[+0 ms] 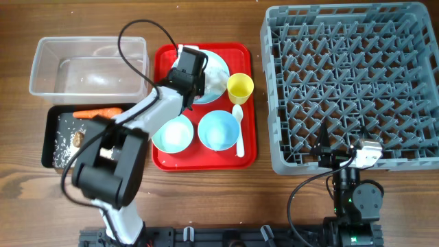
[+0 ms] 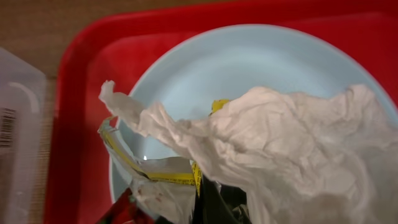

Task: Sort waste into correct bins and load items into the dishwasher rack
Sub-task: 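Lift the yellow wrapper up from the blue plate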

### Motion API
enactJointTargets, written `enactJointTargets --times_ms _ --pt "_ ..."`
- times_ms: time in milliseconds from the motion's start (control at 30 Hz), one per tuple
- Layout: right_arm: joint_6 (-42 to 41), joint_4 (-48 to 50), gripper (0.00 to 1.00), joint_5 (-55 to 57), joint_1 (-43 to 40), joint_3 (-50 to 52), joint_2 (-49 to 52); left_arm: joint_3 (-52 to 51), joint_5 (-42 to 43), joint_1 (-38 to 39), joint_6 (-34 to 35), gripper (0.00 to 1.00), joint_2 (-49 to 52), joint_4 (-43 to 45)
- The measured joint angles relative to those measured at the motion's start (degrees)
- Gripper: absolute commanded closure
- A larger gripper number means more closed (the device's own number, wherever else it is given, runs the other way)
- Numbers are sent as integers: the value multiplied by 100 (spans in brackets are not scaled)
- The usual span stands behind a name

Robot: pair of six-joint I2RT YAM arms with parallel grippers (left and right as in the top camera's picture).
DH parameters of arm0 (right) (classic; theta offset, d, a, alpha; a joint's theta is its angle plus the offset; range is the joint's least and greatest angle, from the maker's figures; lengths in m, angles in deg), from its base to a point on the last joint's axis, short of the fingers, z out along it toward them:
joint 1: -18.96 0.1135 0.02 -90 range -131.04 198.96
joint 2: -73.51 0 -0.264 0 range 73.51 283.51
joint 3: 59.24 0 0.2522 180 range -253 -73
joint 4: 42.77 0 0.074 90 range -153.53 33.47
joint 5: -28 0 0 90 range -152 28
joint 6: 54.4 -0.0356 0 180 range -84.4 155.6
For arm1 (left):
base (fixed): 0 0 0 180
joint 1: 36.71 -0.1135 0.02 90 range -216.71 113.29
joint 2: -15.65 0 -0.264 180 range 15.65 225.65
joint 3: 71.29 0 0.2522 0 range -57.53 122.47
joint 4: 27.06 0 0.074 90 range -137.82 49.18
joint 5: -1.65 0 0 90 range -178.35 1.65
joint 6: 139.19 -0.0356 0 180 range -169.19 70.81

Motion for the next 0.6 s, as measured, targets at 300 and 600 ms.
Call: enactJointTargets --times_ms 300,600 --pt "0 0 0 0 0 0 0 0 -17 0 -2 96 -780 -710" --pt "0 0 0 0 0 0 0 0 -17 0 -2 96 -811 -1191"
